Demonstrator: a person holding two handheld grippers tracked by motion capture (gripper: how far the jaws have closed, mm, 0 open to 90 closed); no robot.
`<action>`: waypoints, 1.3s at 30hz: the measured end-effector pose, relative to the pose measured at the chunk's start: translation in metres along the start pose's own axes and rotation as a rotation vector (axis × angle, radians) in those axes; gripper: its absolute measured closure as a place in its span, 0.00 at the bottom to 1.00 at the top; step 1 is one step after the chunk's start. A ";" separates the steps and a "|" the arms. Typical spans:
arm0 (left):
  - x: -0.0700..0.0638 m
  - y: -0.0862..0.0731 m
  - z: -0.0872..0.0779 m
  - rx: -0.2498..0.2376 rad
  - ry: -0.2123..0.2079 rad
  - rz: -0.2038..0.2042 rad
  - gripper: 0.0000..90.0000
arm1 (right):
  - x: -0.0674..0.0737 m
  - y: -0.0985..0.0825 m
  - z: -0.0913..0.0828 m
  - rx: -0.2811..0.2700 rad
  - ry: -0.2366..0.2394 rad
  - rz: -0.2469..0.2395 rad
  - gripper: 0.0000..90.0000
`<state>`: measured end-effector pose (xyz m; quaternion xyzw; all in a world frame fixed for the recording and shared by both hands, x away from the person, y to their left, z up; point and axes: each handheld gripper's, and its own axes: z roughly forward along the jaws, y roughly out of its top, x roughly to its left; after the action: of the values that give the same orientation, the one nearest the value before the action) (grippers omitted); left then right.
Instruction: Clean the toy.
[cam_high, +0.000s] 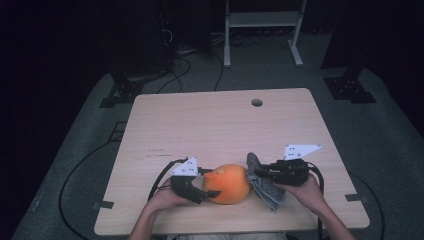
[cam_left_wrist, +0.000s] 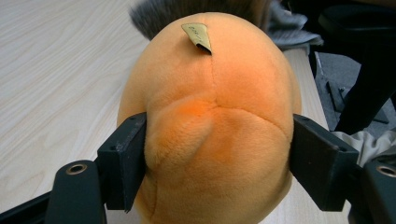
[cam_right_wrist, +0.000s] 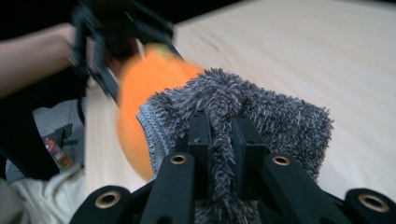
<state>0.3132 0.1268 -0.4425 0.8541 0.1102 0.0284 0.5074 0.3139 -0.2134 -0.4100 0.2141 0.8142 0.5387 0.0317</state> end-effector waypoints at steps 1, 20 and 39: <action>-0.001 0.001 0.001 -0.001 0.000 0.005 0.29 | 0.005 0.007 0.003 -0.005 0.003 -0.030 0.88; -0.004 0.005 0.006 -0.030 0.002 0.028 0.30 | 0.000 -0.015 0.010 0.111 -0.086 -0.048 0.89; -0.006 0.013 0.013 -0.048 0.038 0.025 0.15 | 0.027 0.028 0.031 0.067 -0.039 -0.191 0.89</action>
<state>0.3116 0.1083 -0.4366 0.8422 0.1084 0.0537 0.5253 0.3067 -0.1668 -0.3933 0.1472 0.8476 0.5015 0.0915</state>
